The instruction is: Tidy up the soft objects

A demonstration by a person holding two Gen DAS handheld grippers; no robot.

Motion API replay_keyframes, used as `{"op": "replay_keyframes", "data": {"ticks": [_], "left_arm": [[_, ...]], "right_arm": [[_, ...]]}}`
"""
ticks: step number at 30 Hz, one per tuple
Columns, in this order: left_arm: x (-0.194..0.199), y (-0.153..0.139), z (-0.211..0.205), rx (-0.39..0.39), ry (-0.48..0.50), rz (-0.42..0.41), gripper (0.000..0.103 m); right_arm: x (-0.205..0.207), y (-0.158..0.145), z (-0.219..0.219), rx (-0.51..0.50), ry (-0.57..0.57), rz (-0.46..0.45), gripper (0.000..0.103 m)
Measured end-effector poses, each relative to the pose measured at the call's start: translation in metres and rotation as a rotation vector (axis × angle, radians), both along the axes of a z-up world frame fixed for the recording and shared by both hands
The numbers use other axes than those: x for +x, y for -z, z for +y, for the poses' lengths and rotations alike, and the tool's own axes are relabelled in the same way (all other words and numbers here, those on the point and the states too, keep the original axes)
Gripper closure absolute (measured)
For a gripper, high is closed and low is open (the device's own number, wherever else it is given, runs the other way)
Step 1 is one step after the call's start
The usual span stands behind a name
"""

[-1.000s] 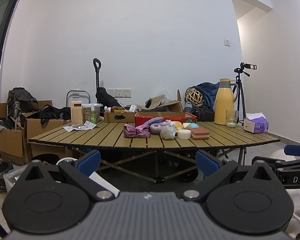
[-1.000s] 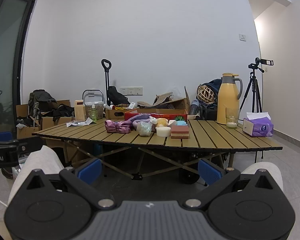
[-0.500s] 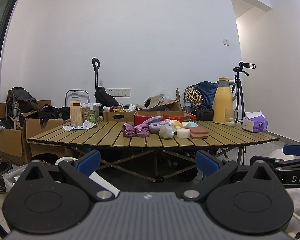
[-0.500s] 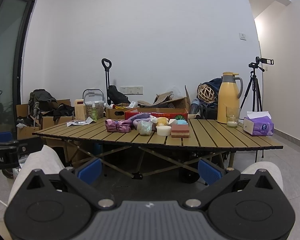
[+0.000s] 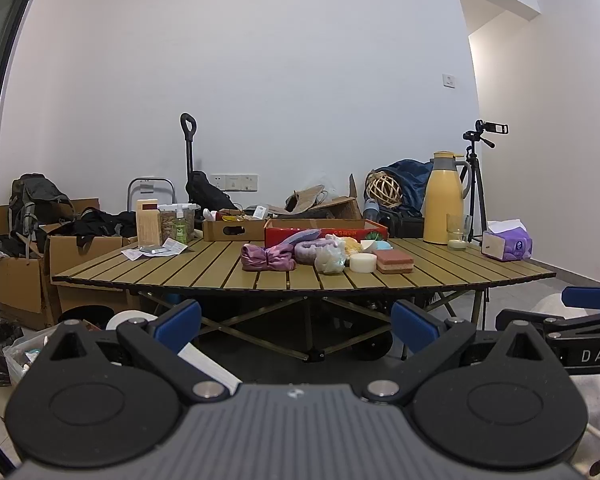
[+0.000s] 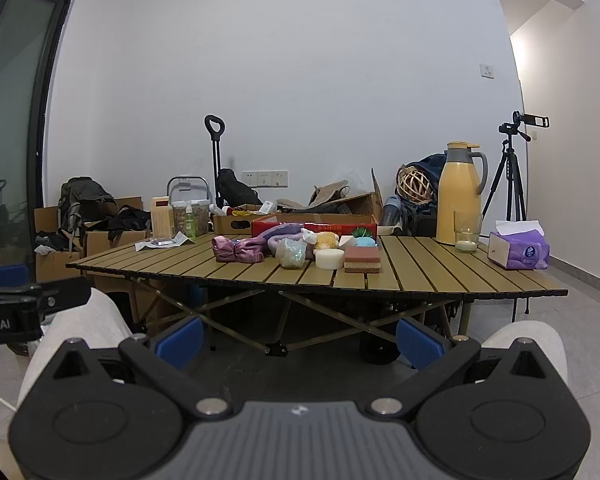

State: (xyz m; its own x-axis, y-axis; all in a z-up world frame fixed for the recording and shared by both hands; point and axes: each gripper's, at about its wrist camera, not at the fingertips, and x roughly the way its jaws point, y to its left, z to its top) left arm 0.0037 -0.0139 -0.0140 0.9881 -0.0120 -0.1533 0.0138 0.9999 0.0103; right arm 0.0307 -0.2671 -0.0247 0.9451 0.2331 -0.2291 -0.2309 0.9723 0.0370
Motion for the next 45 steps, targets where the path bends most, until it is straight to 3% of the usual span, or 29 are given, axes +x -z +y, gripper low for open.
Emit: {"op": "replay_keyframes", "data": {"ticks": [8,14,20,24,31,42,45], "left_arm": [[0.007,-0.004,-0.003,0.002,0.001,-0.009,0.000],[0.053,-0.009,0.000,0.000,0.017,0.025,0.000],[0.130,0.003,0.013,-0.051,-0.002,0.122,0.000],[0.183,0.009,0.016,-0.039,-0.012,0.157,0.000],[0.247,0.018,0.014,-0.017,-0.020,0.207,0.000],[0.327,-0.002,0.020,-0.014,-0.013,0.188,0.000],[0.363,-0.001,0.026,-0.031,-0.019,0.219,0.000]], "right_arm": [[0.001,-0.004,0.002,-0.015,0.002,-0.019,0.000],[0.024,-0.019,-0.001,-0.039,0.022,-0.087,0.000],[0.095,-0.005,0.007,-0.039,-0.020,0.003,0.000],[0.139,0.002,0.014,-0.053,-0.028,0.003,0.000],[0.212,0.022,0.016,-0.048,-0.008,0.098,0.000],[0.291,0.012,0.024,-0.038,0.013,0.087,0.000],[0.318,0.011,0.021,-0.015,0.010,0.083,0.000]]}}
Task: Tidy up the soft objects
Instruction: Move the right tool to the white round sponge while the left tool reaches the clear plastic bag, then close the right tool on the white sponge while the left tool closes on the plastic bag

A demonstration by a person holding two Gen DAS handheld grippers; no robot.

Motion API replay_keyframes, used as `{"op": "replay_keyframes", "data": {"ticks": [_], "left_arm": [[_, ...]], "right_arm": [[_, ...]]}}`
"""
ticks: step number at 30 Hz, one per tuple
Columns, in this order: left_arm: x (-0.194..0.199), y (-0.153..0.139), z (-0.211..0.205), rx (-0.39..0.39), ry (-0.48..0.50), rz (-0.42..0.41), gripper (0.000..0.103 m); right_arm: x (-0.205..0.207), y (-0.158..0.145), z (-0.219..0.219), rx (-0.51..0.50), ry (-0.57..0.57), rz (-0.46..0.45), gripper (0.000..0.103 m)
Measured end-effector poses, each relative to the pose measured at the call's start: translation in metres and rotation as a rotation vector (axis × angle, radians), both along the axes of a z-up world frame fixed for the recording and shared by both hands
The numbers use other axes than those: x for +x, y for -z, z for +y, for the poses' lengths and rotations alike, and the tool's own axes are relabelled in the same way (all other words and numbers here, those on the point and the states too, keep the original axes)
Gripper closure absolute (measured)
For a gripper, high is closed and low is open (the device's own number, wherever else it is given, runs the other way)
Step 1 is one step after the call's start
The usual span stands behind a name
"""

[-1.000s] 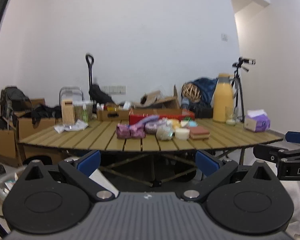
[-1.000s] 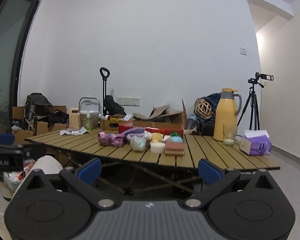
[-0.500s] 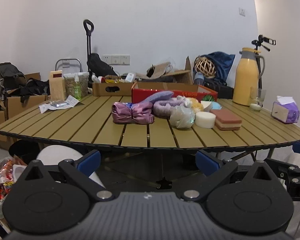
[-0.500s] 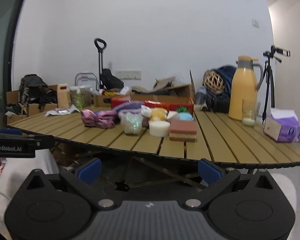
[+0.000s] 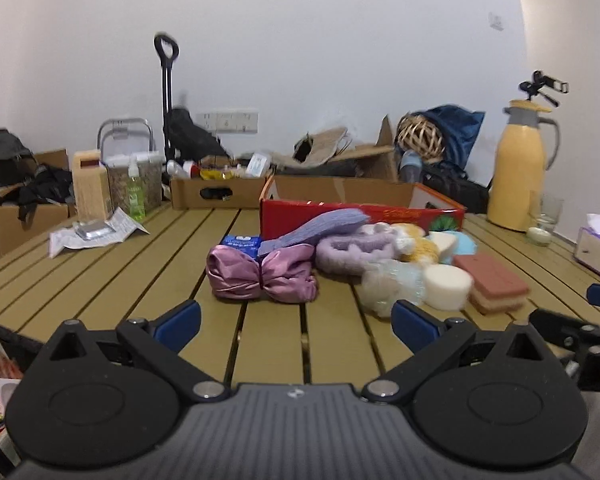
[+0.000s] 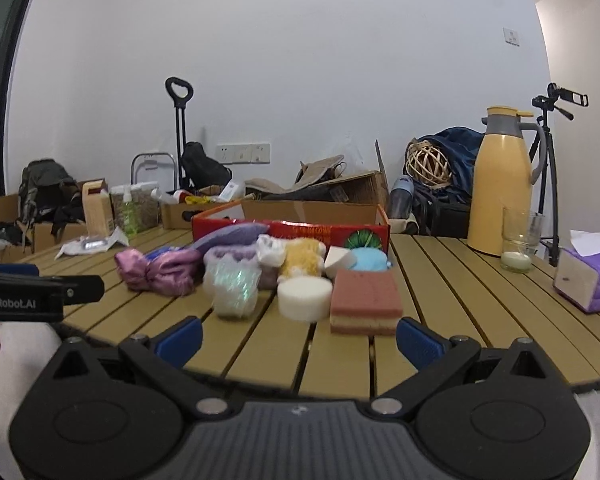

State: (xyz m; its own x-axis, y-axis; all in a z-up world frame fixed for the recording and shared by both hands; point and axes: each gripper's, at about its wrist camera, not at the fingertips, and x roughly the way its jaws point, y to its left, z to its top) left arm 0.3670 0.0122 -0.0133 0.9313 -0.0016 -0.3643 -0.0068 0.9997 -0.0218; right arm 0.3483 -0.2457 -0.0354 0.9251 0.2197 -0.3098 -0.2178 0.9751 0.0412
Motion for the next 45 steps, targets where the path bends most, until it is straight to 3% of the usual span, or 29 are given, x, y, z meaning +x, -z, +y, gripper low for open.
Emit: {"op": "replay_keyframes", "data": {"ticks": [9,14,18,21,23,25,26,28,29,30,32,35,42,43,45], "left_arm": [[0.080,0.002,0.014,-0.038,-0.020,0.058,0.000],[0.083,0.013,0.006,-0.052,0.036,0.076,0.000],[0.071,0.018,-0.005,-0.098,0.105,0.121,0.000],[0.070,0.015,-0.020,-0.092,0.173,0.105,0.001],[0.080,0.014,-0.030,-0.094,0.209,0.115,0.006],[0.093,0.015,-0.038,-0.096,0.237,0.118,0.014],[0.101,0.018,-0.042,-0.094,0.233,0.139,0.021],[0.113,0.022,-0.044,-0.112,0.234,0.181,0.035],[0.118,0.024,-0.044,-0.134,0.256,0.191,0.057],[0.122,0.027,-0.043,-0.159,0.277,0.211,0.071],[0.122,0.031,-0.039,-0.180,0.283,0.229,0.077],[0.110,0.023,-0.031,-0.185,0.262,0.189,0.079],[0.080,-0.011,-0.012,-0.176,0.263,0.080,0.080],[0.076,-0.016,-0.010,-0.171,0.258,0.067,0.080],[0.067,-0.029,-0.004,-0.159,0.238,0.040,0.080]], "right_arm": [[0.090,0.001,0.006,0.021,-0.031,0.073,0.004],[0.114,0.006,0.008,0.023,-0.045,0.081,0.005],[0.116,0.014,0.003,0.048,-0.039,0.125,0.013],[0.107,0.016,0.002,0.035,-0.050,0.132,0.024],[0.107,0.016,0.001,0.039,-0.059,0.145,0.039],[0.111,0.013,0.001,0.047,-0.077,0.164,0.047],[0.115,0.013,0.002,0.043,-0.087,0.171,0.059],[0.122,0.013,0.006,0.018,-0.089,0.176,0.068],[0.125,0.014,0.009,0.001,-0.090,0.174,0.067],[0.127,0.015,0.010,-0.008,-0.097,0.172,0.067],[0.131,0.015,0.016,-0.039,-0.117,0.177,0.059],[0.136,0.008,0.027,-0.092,-0.120,0.167,0.040],[0.185,0.006,0.038,-0.195,-0.172,0.245,0.032],[0.192,0.008,0.040,-0.213,-0.194,0.268,0.034],[0.200,0.012,0.043,-0.238,-0.187,0.303,0.048]]}}
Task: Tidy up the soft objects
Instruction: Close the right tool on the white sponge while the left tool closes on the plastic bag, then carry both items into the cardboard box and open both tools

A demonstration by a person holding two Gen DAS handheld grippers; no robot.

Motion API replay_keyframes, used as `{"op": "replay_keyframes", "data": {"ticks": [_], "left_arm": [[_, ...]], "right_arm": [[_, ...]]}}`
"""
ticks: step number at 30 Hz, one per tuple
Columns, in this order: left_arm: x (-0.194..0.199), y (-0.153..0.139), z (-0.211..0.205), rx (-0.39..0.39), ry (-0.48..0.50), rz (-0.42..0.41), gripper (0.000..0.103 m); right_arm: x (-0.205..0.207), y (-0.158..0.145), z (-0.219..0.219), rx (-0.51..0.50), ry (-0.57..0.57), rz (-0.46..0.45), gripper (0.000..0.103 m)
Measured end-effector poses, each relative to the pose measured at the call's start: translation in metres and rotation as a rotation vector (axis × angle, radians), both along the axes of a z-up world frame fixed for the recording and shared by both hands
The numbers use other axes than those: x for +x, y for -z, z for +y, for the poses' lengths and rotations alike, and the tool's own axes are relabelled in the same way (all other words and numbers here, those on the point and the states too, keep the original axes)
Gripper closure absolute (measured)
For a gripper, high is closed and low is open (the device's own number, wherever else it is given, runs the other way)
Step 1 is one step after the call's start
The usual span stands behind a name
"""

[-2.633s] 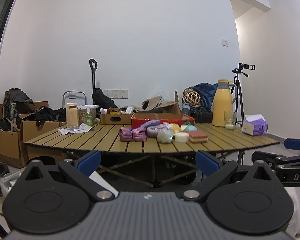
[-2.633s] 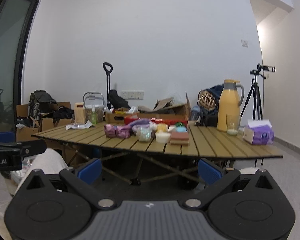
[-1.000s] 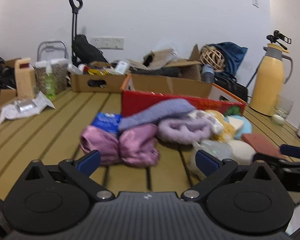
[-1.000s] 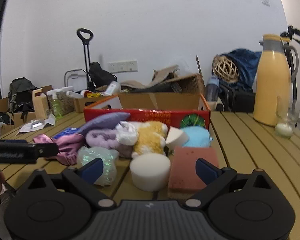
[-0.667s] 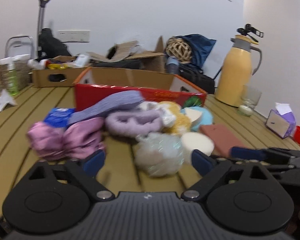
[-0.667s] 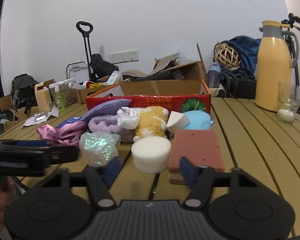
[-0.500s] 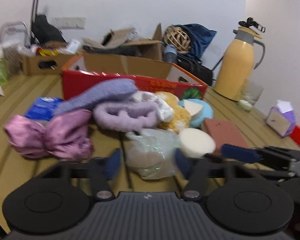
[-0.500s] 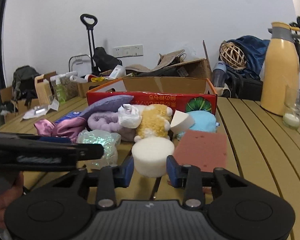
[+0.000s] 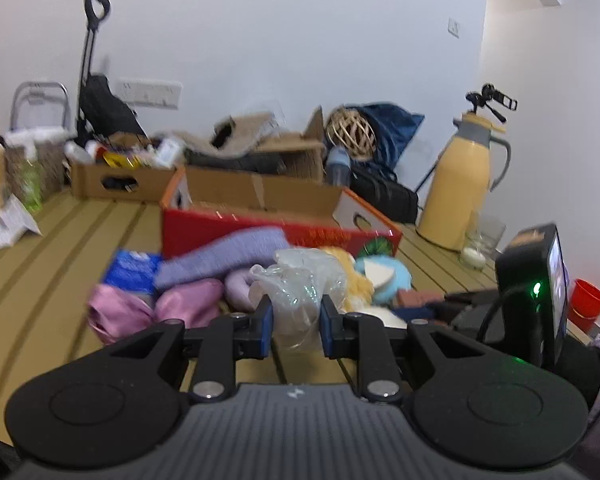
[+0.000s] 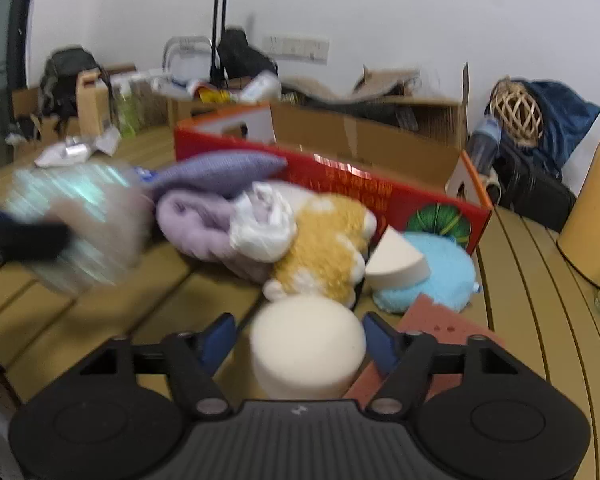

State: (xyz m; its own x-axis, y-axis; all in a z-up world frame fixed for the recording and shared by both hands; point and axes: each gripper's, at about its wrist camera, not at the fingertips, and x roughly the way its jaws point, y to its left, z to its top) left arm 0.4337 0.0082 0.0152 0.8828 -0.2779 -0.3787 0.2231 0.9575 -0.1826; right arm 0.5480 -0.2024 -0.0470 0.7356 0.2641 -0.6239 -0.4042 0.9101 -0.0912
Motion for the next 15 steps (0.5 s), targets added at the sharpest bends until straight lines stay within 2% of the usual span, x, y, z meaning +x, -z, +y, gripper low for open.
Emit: {"op": "replay_keyframes", "data": {"ticks": [3,6,8,10,12,15], "left_arm": [[-0.016,-0.022,0.007,0.006,-0.027,-0.026,0.080],[-0.042,-0.055,0.016,0.012,-0.028,-0.072,0.080],[-0.060,-0.080,0.020,0.040,-0.025,-0.123,0.080],[-0.078,-0.111,0.021,0.114,-0.025,-0.188,0.080],[-0.084,-0.141,0.022,0.143,-0.015,-0.175,0.080],[-0.081,-0.180,0.024,0.173,-0.013,-0.128,0.080]], "right_arm": [[-0.014,-0.008,0.001,0.012,0.000,-0.016,0.050],[-0.048,-0.038,-0.002,0.047,-0.028,-0.073,0.051],[-0.076,-0.070,-0.011,0.079,-0.054,-0.118,0.051],[-0.105,-0.107,-0.023,0.114,-0.090,-0.177,0.050],[-0.128,-0.140,-0.034,0.121,-0.103,-0.219,0.050],[-0.149,-0.192,-0.051,0.127,-0.112,-0.221,0.050]]}}
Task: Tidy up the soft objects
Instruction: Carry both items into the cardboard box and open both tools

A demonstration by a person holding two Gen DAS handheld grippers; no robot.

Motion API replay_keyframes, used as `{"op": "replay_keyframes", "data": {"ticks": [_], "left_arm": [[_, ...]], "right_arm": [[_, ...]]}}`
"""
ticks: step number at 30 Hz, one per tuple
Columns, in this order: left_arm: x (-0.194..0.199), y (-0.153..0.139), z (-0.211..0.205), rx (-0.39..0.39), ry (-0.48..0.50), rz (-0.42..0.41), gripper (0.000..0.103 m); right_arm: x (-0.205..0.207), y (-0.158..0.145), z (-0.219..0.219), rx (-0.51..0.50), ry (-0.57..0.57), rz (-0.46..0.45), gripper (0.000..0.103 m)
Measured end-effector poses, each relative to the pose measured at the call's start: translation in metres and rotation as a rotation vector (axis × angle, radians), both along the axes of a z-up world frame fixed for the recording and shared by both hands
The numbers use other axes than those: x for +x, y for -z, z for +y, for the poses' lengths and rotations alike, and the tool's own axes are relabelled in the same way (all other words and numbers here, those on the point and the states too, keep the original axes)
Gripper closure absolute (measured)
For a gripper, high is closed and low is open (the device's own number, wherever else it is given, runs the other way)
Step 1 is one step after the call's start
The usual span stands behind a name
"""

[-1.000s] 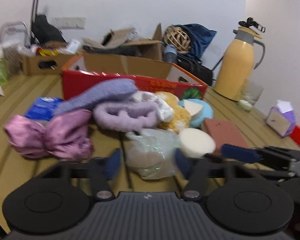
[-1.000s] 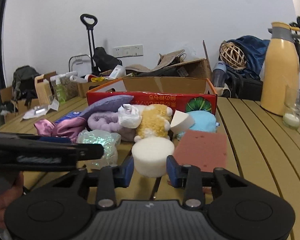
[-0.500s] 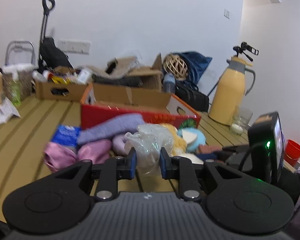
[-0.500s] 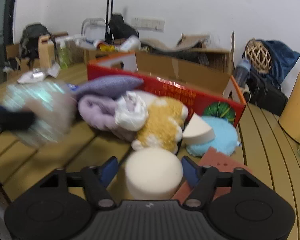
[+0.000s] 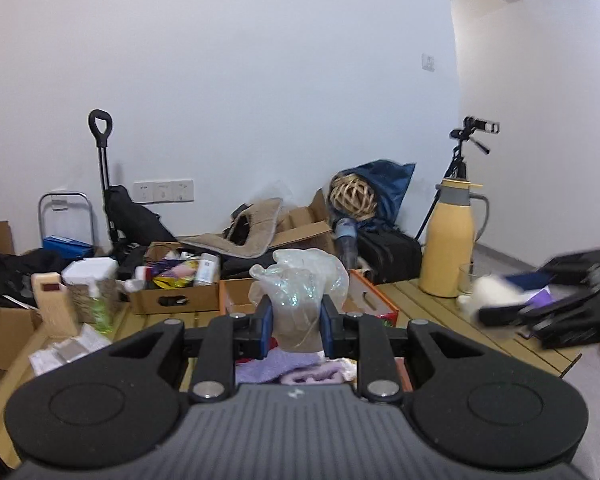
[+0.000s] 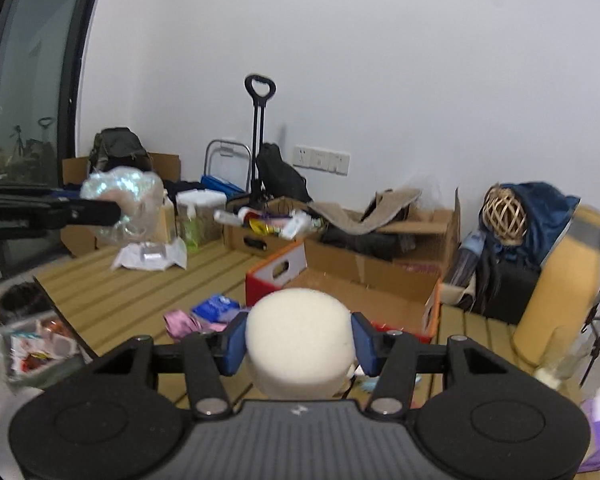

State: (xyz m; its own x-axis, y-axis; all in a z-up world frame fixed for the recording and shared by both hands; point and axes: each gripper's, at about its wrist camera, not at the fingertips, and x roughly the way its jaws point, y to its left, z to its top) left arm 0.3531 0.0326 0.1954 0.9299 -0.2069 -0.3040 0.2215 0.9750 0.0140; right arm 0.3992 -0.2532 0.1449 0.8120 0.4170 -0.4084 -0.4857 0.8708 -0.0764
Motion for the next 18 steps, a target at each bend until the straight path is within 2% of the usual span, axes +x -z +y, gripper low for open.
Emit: {"op": "replay_keyframes", "data": {"ticks": [4,6,9,13,16,18], "left_arm": [[0.014,-0.041,0.001,0.084,-0.037,0.006,0.080],[0.032,-0.052,0.003,0.103,-0.054,0.006,0.080],[0.074,-0.057,0.010,0.116,-0.075,0.066,0.080],[0.143,-0.050,0.008,0.210,-0.109,0.129,0.080],[0.203,-0.034,0.007,0.212,-0.103,0.161,0.079],[0.250,-0.014,0.005,0.177,-0.101,0.184,0.079]], "right_arm": [[-0.003,-0.061,-0.016,-0.041,-0.007,0.033,0.050],[0.008,-0.086,-0.023,-0.049,-0.005,0.059,0.050],[0.041,-0.110,-0.033,-0.070,0.024,0.097,0.050],[0.107,-0.114,-0.029,-0.140,0.048,0.186,0.050],[0.165,-0.105,-0.019,-0.196,0.039,0.208,0.050],[0.215,-0.090,-0.009,-0.236,0.053,0.213,0.050]]}}
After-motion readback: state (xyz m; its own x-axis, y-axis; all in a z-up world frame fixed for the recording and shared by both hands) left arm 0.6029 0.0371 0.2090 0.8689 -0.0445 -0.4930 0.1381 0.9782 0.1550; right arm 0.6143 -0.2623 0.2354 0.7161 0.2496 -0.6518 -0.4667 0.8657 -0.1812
